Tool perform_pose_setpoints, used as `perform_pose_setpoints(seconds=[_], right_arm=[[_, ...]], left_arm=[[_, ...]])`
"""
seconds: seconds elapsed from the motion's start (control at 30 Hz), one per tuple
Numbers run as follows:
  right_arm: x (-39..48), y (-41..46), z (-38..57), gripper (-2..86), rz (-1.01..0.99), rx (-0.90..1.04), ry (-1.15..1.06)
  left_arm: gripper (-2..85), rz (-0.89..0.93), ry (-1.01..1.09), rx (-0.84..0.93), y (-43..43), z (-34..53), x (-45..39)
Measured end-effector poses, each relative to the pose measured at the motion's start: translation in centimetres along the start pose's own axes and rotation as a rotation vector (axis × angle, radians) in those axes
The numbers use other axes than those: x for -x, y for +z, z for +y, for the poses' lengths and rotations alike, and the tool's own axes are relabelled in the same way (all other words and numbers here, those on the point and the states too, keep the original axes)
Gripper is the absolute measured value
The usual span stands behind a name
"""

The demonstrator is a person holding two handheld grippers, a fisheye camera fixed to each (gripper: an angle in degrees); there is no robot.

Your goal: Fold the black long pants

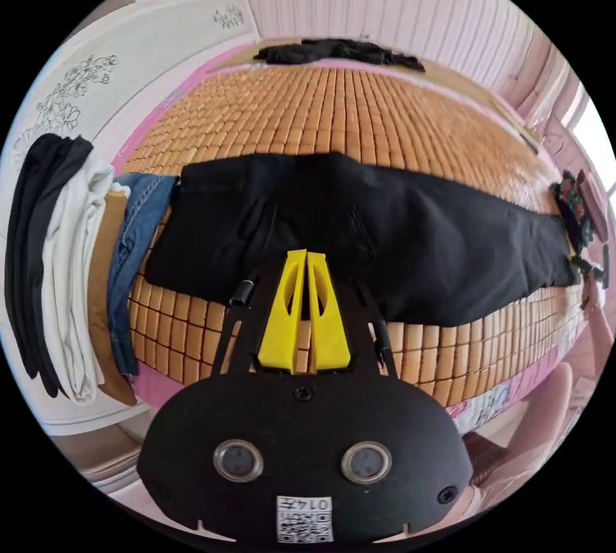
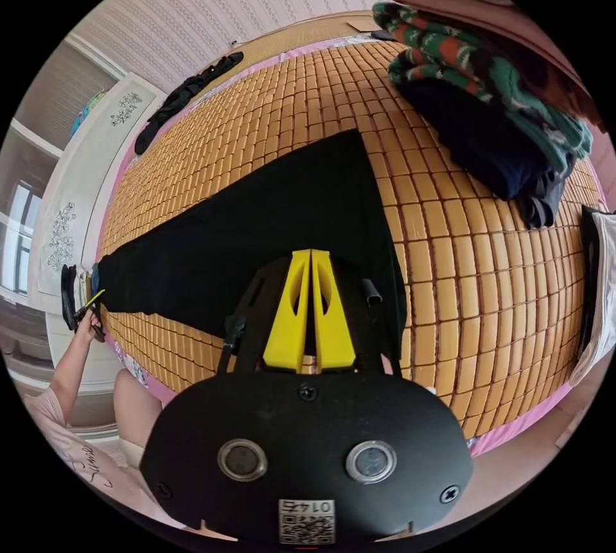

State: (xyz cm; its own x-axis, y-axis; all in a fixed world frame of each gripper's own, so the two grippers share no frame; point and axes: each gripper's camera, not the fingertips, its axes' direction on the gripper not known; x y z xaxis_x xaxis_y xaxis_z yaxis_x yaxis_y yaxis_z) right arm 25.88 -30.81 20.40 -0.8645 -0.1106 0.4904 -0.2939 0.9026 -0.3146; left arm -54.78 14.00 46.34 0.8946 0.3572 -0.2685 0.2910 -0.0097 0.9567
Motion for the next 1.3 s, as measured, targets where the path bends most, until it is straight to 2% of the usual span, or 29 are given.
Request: perform_pose_setpoints(seconds=[0.03,0.17,0.27,0.57,0.67,0.77,0.83,0.93,1.0,1.07,1.13,1.2,1.3], right_arm=[[0.0,0.3,0.5,-0.1,-0.012,0.001,0.007],[0.4,0.7,1.9,-0.4,-0.038,0.042,-0.018],[1.3,0.8,3.7,-0.4,0.069,0.096,-0.07],[0.1,-0.7,12.4,-0.7,0.046,0.194,0.006],[0.7,-1.1,14.3,-0.3,0.155,0.215,-0.003],[2.3,-1.7,14.8,0.3,0.332,0.207,-0.063],[4.4,-2.8,14.5,1.1,0.341,0.148,-0.138],[10.0,-3.6,13.3,4.4,0.249,0.06,-0.331],[14.2,-2.9,12.7,5.6,0.139,0.038,-0.475],[19.2,-0.4,11.9,6.9,-0.07,0.053,-0.596],[22.4,2.1,11.5,8.4,-0.145,0.103,-0.659],[25.2,4.0,11.8,8.5,-0.168,0.129,-0.728],[27.8,7.3,12.8,5.8,-0.099,0.173,-0.805]], left_arm=[[-0.7,-0.035,0.018,-0.065,-0.1,0.5,-0.9],[-0.9,-0.11,0.121,-0.034,1.4,1.8,-4.1],[-1.0,-0.036,0.163,0.027,1.7,3.3,-4.4],[-0.9,0.001,0.298,0.201,1.9,15.0,-7.7],[-0.8,0.03,0.309,0.178,1.6,17.8,-8.2],[-0.6,-0.115,0.379,0.094,0.2,19.4,-9.3],[-0.4,-0.154,0.417,0.037,-1.5,19.5,-10.0],[0.3,-0.121,0.462,-0.109,-5.5,18.1,-12.4],[3.3,0.044,0.555,-0.183,-6.7,16.0,-16.7],[6.2,0.093,0.671,-0.181,-5.2,14.7,-21.2],[7.5,0.094,0.763,-0.171,-2.7,13.8,-25.2],[7.5,0.116,0.799,-0.141,0.8,12.6,-28.6],[5.3,0.158,0.794,-0.042,5.3,11.8,-30.6]])
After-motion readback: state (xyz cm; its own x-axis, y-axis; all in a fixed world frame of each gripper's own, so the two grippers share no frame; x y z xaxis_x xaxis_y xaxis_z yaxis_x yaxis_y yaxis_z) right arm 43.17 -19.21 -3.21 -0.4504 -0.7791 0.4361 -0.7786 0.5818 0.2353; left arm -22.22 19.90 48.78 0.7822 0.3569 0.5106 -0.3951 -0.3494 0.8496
